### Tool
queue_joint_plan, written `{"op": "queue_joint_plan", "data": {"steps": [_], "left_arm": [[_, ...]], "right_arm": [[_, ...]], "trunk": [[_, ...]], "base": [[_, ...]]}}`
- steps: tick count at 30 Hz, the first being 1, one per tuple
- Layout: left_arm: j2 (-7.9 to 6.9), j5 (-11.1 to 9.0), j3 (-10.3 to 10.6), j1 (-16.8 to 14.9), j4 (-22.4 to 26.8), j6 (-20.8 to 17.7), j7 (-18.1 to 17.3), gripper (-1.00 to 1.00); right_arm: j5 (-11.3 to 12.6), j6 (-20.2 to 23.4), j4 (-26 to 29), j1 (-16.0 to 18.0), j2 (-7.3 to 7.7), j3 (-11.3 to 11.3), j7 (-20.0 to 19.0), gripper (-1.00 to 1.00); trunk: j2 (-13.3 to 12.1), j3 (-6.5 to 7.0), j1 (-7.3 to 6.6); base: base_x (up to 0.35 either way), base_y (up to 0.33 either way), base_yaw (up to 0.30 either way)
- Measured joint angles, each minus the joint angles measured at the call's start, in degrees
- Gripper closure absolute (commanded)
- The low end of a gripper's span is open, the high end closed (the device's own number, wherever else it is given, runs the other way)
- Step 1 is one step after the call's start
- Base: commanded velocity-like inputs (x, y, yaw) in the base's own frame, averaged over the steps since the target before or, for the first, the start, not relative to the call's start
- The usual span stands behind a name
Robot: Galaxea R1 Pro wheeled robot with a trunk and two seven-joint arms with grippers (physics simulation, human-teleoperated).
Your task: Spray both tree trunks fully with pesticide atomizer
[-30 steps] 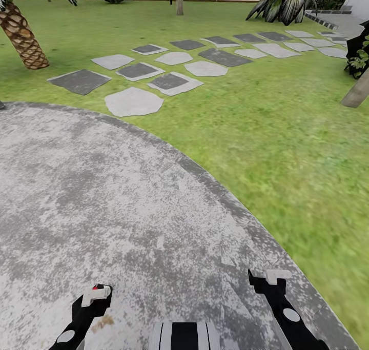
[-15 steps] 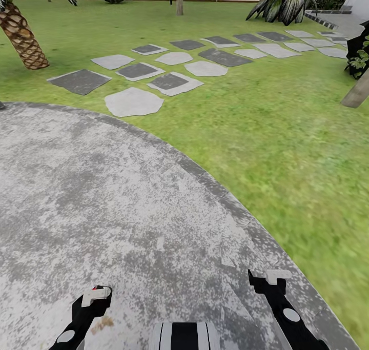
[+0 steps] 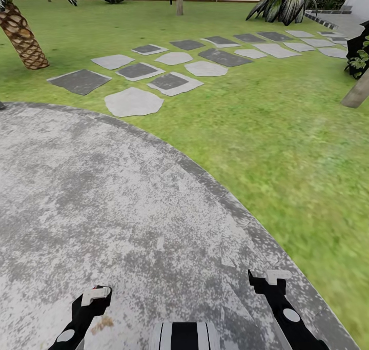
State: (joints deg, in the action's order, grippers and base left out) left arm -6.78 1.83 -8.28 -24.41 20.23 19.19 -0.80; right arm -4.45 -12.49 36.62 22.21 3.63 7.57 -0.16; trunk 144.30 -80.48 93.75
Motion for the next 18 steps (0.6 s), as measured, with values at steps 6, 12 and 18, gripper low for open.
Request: {"op": "queue_joint_plan", "data": {"steps": [6, 12, 18], "left_arm": [[0.05, 0.0, 0.0, 0.0, 0.19, 0.03, 0.0, -1.0], [0.04, 0.0, 0.12, -0.01, 0.23, 0.02, -0.09, 1.0], [0.1, -0.08, 0.02, 0.0, 0.24, 0.12, -0.02, 1.0]], "right_arm": [[0.0, 0.0, -0.02, 0.0, 0.0, 0.0, 0.0, -1.0], [0.0, 0.0, -0.08, 0.0, 0.0, 0.0, 0.0, -1.0], [0.0, 0.0, -0.1, 0.0, 0.0, 0.0, -0.03, -1.0]], "trunk": [[0.0, 0.0, 0.0], [0.0, 0.0, 0.0], [0.0, 0.0, 0.0]], "base": [[0.0, 0.0, 0.0], [0.0, 0.0, 0.0], [0.0, 0.0, 0.0]]}}
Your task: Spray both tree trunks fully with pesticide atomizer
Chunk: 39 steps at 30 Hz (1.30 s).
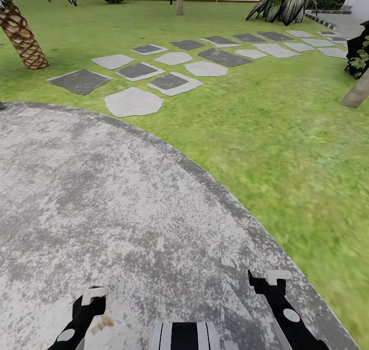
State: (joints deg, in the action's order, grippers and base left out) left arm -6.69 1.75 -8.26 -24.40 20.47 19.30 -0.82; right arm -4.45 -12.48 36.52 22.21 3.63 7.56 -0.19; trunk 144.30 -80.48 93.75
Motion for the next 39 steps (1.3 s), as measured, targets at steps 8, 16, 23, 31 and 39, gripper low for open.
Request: {"op": "queue_joint_plan", "data": {"steps": [8, 16, 23, 31, 39], "left_arm": [[0.05, -0.03, -0.02, 0.0, 0.06, 0.01, 0.0, 1.0], [0.07, -0.03, -0.02, 0.0, 0.07, 0.01, 0.01, 1.0], [0.01, -0.02, -0.03, 0.0, 0.06, -0.07, -0.02, 1.0], [-0.02, -0.01, -0.04, 0.0, 0.06, -0.07, -0.02, 1.0], [-0.05, 0.02, -0.11, 0.0, 0.0, -0.22, -0.02, 1.0]], "right_arm": [[0.0, 0.0, -0.01, -0.01, 0.0, -0.01, -0.04, -1.0], [0.0, 0.0, 0.0, -0.02, 0.0, 0.0, -0.05, -1.0], [0.0, 0.0, 0.0, 0.0, 0.0, 0.0, -0.05, -1.0], [0.0, 0.0, -0.02, 0.0, 0.0, -0.02, 0.02, -1.0], [0.06, -0.08, 0.12, -0.01, -0.06, -0.06, 0.08, -1.0]], "trunk": [[0.0, 0.0, 0.0], [-0.04, 0.66, -0.08], [-0.13, 2.21, -0.26], [-0.24, 3.98, -0.47], [-0.35, 5.76, -0.67]], "base": [[0.0, 0.0, 0.0], [0.0, 0.0, 0.0], [0.0, 0.0, 0.0], [0.0, 0.0, 0.0], [0.0, 0.0, 0.0]]}}
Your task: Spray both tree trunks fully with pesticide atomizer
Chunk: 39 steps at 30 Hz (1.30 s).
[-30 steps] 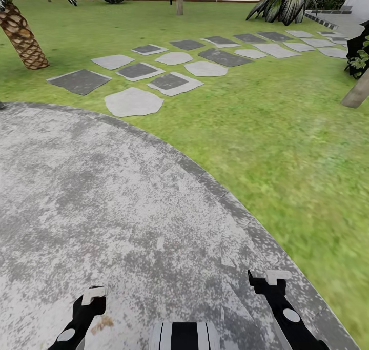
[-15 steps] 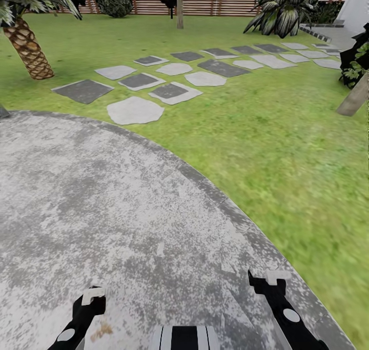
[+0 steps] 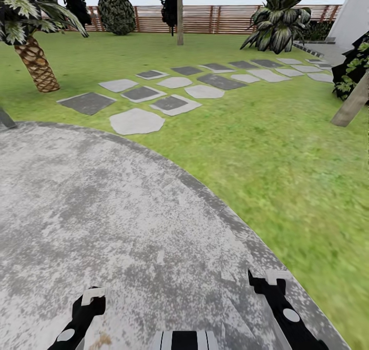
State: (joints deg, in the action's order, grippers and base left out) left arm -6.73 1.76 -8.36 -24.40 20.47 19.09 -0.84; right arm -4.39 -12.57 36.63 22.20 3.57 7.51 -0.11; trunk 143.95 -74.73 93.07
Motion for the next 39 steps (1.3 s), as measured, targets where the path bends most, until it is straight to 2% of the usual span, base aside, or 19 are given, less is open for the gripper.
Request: {"op": "queue_joint_plan", "data": {"steps": [6, 13, 17, 25, 29, 39], "left_arm": [[0.13, -0.07, 0.02, 0.04, -0.12, 0.03, 0.01, 1.0], [-0.11, 0.1, -0.33, 0.17, -0.23, -0.56, 0.25, 1.0], [-0.14, 0.11, -0.24, 0.27, -0.57, -0.72, 0.45, 1.0], [-0.09, -0.04, -0.38, 1.69, -1.61, -0.88, 0.63, 1.0], [-0.05, -0.14, -0.59, 1.98, -4.03, -0.58, 0.64, 1.0], [-0.13, -0.25, -0.77, 3.3, -6.31, -0.24, 0.72, 1.0]], "right_arm": [[-0.09, -0.32, -0.66, -0.08, -0.09, 0.01, 0.26, -1.0], [-0.26, -0.24, -0.65, -0.09, -0.02, -0.08, 0.24, -1.0], [-0.31, -0.67, -2.86, -0.32, -0.1, -0.13, 0.12, -1.0], [-0.29, -8.4, -9.91, -0.58, 0.42, -0.09, 0.01, -1.0], [-0.22, -11.93, -16.47, -0.62, 1.02, -0.11, 0.12, -1.0], [-0.15, -14.67, -21.63, -0.63, 1.14, -0.15, 0.03, -1.0]], "trunk": [[-0.04, 0.82, -0.08], [-0.13, 2.96, -0.26], [-0.19, 4.19, -0.36], [-0.3, 6.65, -0.57], [-0.35, 7.88, -0.67], [-0.48, 10.94, -0.93]], "base": [[0.0, 0.0, -0.056], [0.0, 0.0, -0.134], [0.0, 0.0, -0.134], [0.0, 0.0, -0.134], [0.0, 0.0, -0.133], [0.0, 0.0, -0.09]]}}
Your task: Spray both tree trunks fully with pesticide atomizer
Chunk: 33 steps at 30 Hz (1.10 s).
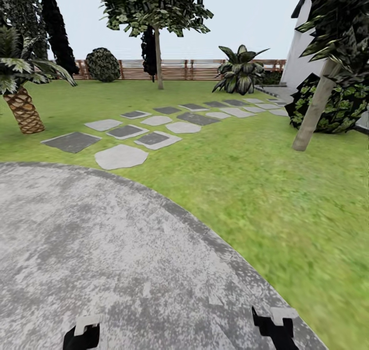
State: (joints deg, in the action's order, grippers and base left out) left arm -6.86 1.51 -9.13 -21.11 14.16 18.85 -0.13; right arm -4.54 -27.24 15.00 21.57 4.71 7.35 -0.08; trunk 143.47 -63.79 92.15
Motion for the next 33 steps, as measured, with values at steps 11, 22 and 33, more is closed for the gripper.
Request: {"op": "queue_joint_plan", "data": {"steps": [11, 22, 33], "left_arm": [[-0.23, -0.09, -0.01, 0.38, -0.1, 0.16, 0.0, 1.0], [-0.27, -0.09, 0.0, 0.4, -0.2, 0.2, 0.0, 1.0], [-0.27, -0.09, 0.0, 0.4, -0.48, 0.28, 0.0, 1.0]], "right_arm": [[0.04, -0.2, -3.67, 0.0, -0.43, -0.09, 0.16, -1.0], [-0.06, -0.26, -4.05, 0.01, -0.47, -0.1, 0.2, -1.0], [-0.07, -0.26, -4.05, 0.02, -0.48, -0.1, 0.22, -1.0]], "trunk": [[-0.15, 2.59, -0.28], [-1.84, 4.86, -1.33], [-6.25, 6.84, -3.75]], "base": [[0.0, 0.0, -0.006], [0.0, 0.0, 0.0], [0.0, 0.0, 0.0]]}}
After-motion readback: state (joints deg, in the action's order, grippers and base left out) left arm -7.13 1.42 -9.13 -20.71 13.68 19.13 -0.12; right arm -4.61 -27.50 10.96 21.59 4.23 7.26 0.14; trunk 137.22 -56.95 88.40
